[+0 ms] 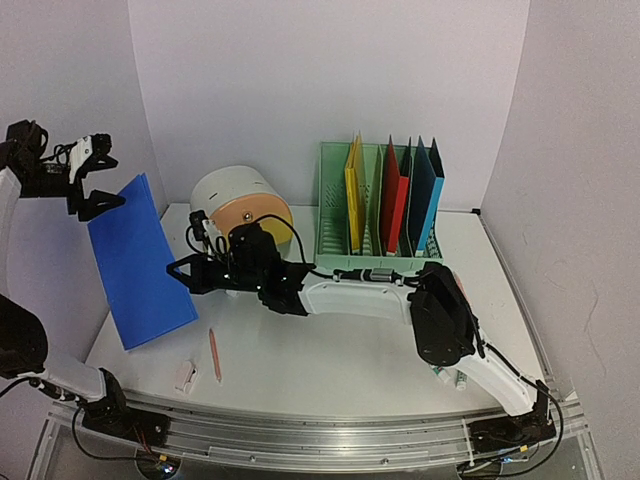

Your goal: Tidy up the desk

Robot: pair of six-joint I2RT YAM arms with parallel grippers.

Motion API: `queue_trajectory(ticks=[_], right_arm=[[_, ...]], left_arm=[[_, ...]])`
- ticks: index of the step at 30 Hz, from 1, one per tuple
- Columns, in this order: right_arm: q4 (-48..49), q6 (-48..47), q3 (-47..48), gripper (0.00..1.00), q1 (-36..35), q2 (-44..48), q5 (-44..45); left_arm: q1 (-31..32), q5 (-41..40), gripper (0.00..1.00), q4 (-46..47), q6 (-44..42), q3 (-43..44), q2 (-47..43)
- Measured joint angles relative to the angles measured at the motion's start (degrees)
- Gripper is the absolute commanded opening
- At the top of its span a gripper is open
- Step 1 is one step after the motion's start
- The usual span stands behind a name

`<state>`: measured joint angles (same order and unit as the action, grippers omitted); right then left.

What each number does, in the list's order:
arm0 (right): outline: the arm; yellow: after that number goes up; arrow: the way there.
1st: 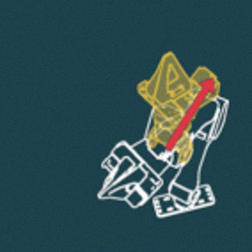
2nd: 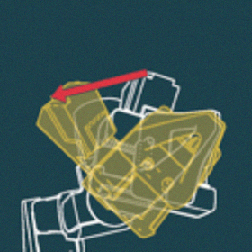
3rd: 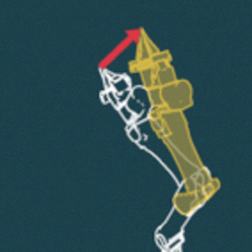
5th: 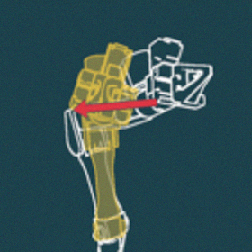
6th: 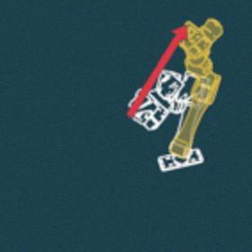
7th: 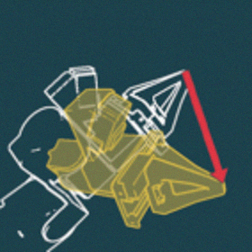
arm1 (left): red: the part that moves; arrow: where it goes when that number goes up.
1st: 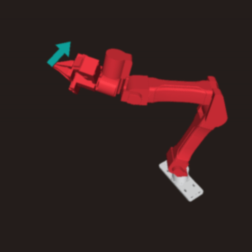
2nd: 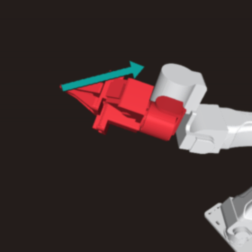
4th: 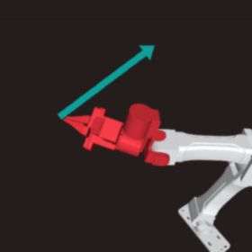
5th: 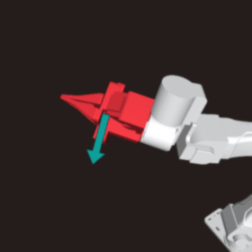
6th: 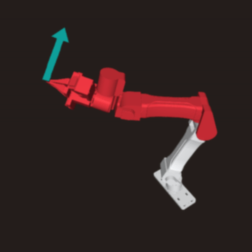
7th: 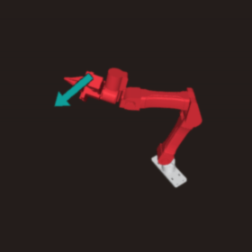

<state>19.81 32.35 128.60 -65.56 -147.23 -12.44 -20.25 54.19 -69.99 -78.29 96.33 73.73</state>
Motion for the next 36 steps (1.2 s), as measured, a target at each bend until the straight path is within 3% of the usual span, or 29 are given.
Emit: queue_trajectory(ticks=[6, 12, 23, 30, 36], right_arm=[[-6.26, -6.15, 0.11, 0.0, 0.0, 1.83, 0.48], [-16.01, -11.36, -0.51, 0.0, -0.06, 7.21, 2.66], [-27.94, -16.42, -6.03, 0.0, -0.11, 25.98, 3.38], [-35.04, -21.82, -19.24, 0.0, 0.35, 41.14, 3.8], [-38.39, -26.72, -29.64, 0.0, 5.09, 51.87, 3.12]], left_arm=[[1.14, 1.48, 0.95, -4.48, -13.83, 7.19, -2.86], [1.68, 1.31, 0.98, -5.68, -21.09, 9.6, -3.8], [1.9, 2.42, 1.0, -0.04, -3.69, 16.56, -0.5], [1.92, 5.93, 1.0, 1.59, 8.17, 18.47, 0.01], [2.61, 10.49, 1.0, -2.91, 7.65, 16.41, 0.53]])
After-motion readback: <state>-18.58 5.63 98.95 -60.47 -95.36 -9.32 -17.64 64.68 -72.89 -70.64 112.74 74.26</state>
